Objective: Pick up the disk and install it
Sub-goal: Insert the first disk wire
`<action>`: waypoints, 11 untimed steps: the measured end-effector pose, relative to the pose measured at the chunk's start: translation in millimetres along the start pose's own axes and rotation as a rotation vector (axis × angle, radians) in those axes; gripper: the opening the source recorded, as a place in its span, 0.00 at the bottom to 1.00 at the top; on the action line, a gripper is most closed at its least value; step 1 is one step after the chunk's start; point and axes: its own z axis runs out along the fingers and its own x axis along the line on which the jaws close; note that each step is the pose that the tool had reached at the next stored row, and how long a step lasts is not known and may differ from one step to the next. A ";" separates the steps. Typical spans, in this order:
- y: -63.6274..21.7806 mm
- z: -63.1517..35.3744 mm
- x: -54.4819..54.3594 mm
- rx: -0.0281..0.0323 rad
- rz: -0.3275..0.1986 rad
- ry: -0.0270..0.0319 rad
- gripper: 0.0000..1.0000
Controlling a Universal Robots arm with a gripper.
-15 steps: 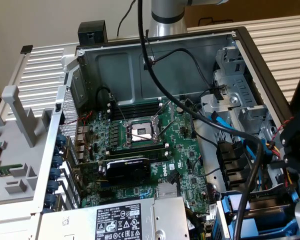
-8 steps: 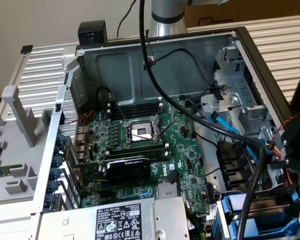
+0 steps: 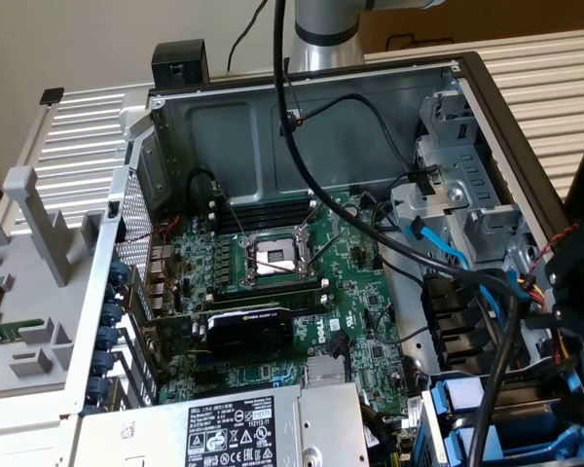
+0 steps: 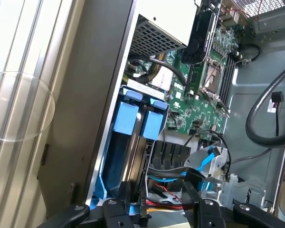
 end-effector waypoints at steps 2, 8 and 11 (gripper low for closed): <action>-0.7 -0.8 1.2 -0.0021 -0.004 -0.0021 0.55; -5.3 -1.7 3.5 -0.0125 -0.022 -0.0124 0.55; -5.4 -1.2 3.7 -0.0207 -0.034 -0.0156 0.55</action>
